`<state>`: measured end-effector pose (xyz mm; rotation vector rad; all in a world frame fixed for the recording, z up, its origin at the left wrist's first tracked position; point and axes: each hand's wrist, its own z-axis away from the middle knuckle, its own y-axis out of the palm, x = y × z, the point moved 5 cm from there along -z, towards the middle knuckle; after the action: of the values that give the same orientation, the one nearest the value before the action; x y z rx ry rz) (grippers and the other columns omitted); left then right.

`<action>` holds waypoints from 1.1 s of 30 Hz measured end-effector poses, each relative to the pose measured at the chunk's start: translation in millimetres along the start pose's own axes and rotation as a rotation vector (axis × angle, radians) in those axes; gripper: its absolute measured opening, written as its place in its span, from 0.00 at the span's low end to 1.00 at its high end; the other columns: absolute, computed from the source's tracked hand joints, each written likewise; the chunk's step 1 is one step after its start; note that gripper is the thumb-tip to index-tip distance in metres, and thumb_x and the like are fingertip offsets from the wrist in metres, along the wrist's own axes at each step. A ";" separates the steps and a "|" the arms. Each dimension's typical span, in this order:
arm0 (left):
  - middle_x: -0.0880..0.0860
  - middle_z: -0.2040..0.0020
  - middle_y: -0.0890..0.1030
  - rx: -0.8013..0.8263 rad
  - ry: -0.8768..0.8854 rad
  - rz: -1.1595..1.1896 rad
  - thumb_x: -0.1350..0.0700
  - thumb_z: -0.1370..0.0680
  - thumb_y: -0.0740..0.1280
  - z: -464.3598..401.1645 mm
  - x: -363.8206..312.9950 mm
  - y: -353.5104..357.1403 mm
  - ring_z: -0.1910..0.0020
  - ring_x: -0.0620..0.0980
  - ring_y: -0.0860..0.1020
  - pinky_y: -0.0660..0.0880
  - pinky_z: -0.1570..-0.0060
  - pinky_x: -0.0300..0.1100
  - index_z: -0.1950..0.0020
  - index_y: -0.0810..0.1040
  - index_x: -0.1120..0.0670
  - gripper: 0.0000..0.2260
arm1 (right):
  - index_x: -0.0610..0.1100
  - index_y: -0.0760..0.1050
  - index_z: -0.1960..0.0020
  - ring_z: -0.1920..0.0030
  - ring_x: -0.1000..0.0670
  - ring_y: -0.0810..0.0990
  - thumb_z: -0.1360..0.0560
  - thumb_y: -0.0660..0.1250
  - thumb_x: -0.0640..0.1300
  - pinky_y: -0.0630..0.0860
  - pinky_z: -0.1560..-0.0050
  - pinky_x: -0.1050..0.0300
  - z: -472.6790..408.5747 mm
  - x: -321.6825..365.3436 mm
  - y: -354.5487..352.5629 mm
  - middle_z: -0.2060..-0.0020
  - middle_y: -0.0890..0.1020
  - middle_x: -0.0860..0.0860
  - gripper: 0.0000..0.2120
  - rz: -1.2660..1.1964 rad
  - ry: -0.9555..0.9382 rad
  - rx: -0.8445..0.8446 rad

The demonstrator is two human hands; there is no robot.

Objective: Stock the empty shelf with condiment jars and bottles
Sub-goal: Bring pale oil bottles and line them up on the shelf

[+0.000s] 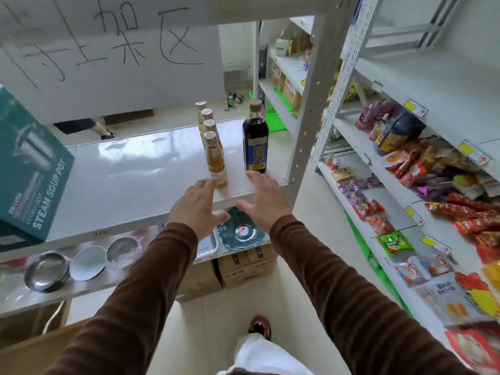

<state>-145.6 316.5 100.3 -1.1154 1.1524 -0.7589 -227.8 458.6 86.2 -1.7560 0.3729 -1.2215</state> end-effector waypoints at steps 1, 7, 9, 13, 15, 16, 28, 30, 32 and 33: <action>0.50 0.25 0.66 -0.011 -0.016 0.001 0.44 0.27 0.73 -7.7 8.5 -1.0 0.29 0.52 0.68 0.69 0.32 0.49 0.22 0.59 0.49 0.38 | 0.46 0.62 0.24 0.31 0.46 0.69 0.26 0.72 0.52 0.67 0.30 0.50 -14.2 4.5 6.5 0.31 0.72 0.47 0.35 -0.013 -0.005 -0.001; 0.50 0.23 0.64 -0.013 -0.116 0.017 0.44 0.27 0.73 -50.3 51.2 -3.5 0.27 0.52 0.66 0.69 0.31 0.50 0.21 0.56 0.49 0.40 | 0.46 0.62 0.26 0.34 0.45 0.71 0.27 0.73 0.53 0.69 0.33 0.50 -92.3 18.9 36.9 0.35 0.73 0.46 0.34 -0.133 0.036 -0.012; 0.50 0.23 0.64 -0.006 -0.133 0.016 0.44 0.27 0.73 -62.7 63.0 -4.5 0.27 0.52 0.66 0.68 0.30 0.50 0.21 0.56 0.49 0.40 | 0.45 0.63 0.27 0.34 0.45 0.72 0.28 0.74 0.53 0.69 0.32 0.49 -112.7 17.9 48.8 0.34 0.73 0.46 0.36 -0.162 0.079 -0.002; 0.51 0.24 0.65 0.009 -0.146 0.021 0.44 0.27 0.73 -81.9 81.3 -1.3 0.28 0.52 0.68 0.69 0.31 0.50 0.21 0.57 0.49 0.40 | 0.46 0.64 0.29 0.36 0.46 0.74 0.32 0.76 0.56 0.71 0.34 0.49 -135.7 16.8 75.9 0.36 0.74 0.47 0.37 -0.179 0.160 0.011; 0.51 0.24 0.66 0.027 -0.139 0.027 0.43 0.27 0.73 -89.7 89.8 3.4 0.28 0.52 0.68 0.70 0.32 0.50 0.21 0.57 0.48 0.39 | 0.47 0.66 0.31 0.38 0.46 0.75 0.33 0.77 0.56 0.74 0.37 0.49 -141.1 17.3 86.2 0.38 0.75 0.48 0.36 -0.191 0.194 -0.011; 0.51 0.24 0.66 0.035 -0.133 0.033 0.44 0.27 0.73 -94.2 94.1 5.2 0.29 0.52 0.69 0.70 0.32 0.50 0.21 0.57 0.48 0.39 | 0.47 0.66 0.32 0.39 0.46 0.76 0.33 0.77 0.57 0.74 0.38 0.49 -143.1 17.4 89.9 0.39 0.75 0.49 0.36 -0.195 0.206 -0.027; 0.56 0.31 0.74 0.030 0.015 0.150 0.50 0.23 0.70 -163.6 108.6 5.7 0.34 0.55 0.74 0.70 0.34 0.48 0.26 0.64 0.54 0.29 | 0.51 0.70 0.45 0.51 0.50 0.81 0.31 0.75 0.56 0.80 0.47 0.49 -135.7 15.2 99.1 0.51 0.82 0.53 0.21 -0.254 0.290 -0.186; 0.56 0.34 0.76 0.008 0.030 0.207 0.51 0.24 0.71 -178.2 103.3 5.3 0.36 0.55 0.75 0.72 0.36 0.49 0.28 0.67 0.54 0.27 | 0.52 0.70 0.48 0.54 0.52 0.82 0.32 0.75 0.58 0.81 0.50 0.49 -123.6 10.8 92.4 0.54 0.82 0.55 0.20 -0.278 0.299 -0.234; 0.54 0.36 0.78 -0.011 0.030 0.269 0.51 0.25 0.72 -190.9 98.2 6.1 0.38 0.54 0.77 0.74 0.39 0.49 0.31 0.69 0.53 0.25 | 0.53 0.70 0.52 0.57 0.52 0.82 0.32 0.75 0.59 0.81 0.53 0.51 -110.3 6.8 82.8 0.57 0.83 0.56 0.19 -0.275 0.303 -0.274; 0.53 0.38 0.79 -0.017 0.028 0.301 0.50 0.26 0.73 -195.9 95.7 7.0 0.40 0.54 0.78 0.75 0.40 0.50 0.33 0.70 0.52 0.25 | 0.53 0.69 0.53 0.58 0.53 0.82 0.32 0.76 0.58 0.81 0.53 0.53 -103.5 5.2 77.7 0.59 0.82 0.56 0.19 -0.263 0.302 -0.289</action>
<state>-307.9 176.4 60.2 -0.9196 1.3166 -0.5322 -294.6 361.3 32.8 -1.9098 0.5274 -1.7006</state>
